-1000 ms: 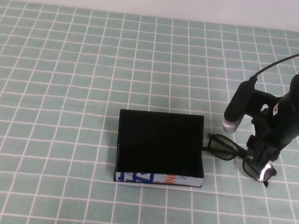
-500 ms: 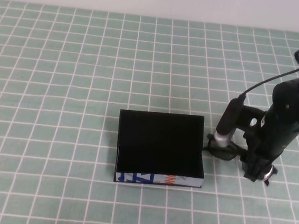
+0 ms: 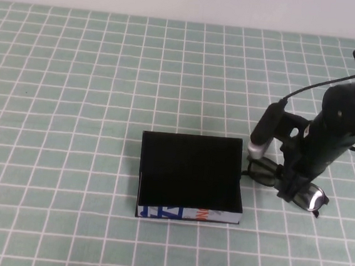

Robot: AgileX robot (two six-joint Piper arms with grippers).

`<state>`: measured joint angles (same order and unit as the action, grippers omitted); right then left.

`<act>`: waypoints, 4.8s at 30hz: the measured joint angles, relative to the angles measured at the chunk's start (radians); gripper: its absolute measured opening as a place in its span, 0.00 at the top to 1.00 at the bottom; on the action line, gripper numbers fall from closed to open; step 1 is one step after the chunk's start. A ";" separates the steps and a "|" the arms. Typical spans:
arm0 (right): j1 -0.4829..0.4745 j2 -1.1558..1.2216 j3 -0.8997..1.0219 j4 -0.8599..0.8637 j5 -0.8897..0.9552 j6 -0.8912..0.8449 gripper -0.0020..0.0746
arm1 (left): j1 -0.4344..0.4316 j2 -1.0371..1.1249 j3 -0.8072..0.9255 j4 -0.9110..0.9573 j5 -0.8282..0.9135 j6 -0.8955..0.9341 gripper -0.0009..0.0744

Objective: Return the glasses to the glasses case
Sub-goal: Pick up the glasses from the table, then place the glasses in the glasses case

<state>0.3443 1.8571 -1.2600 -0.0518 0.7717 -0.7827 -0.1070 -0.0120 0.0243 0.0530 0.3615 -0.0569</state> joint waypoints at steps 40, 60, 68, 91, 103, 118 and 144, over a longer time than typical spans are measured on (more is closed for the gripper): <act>0.000 -0.118 -0.020 0.107 0.131 -0.117 0.88 | 0.000 0.000 0.000 0.000 0.000 0.000 0.99; 0.183 -0.205 -0.190 0.395 0.367 -0.257 0.88 | 0.000 0.000 0.000 0.000 0.000 0.000 0.99; 0.281 -0.046 -0.297 0.336 0.428 -0.263 0.88 | 0.000 0.000 0.000 0.000 0.000 0.000 0.99; 0.281 0.160 -0.454 0.270 0.444 -0.272 0.88 | 0.000 0.000 0.000 0.000 0.000 0.000 0.99; 0.281 0.160 -0.454 0.282 0.446 -0.278 0.88 | 0.000 0.000 0.000 0.000 0.000 0.000 0.99; 0.281 0.161 -0.454 0.272 0.446 -0.305 0.88 | 0.000 0.000 0.000 0.000 0.000 0.000 0.99; 0.281 0.176 -0.454 0.262 0.426 -0.307 0.77 | 0.000 0.000 0.000 0.000 0.000 0.000 0.99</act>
<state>0.6255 2.0331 -1.7136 0.2098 1.1980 -1.0901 -0.1070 -0.0120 0.0243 0.0530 0.3615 -0.0569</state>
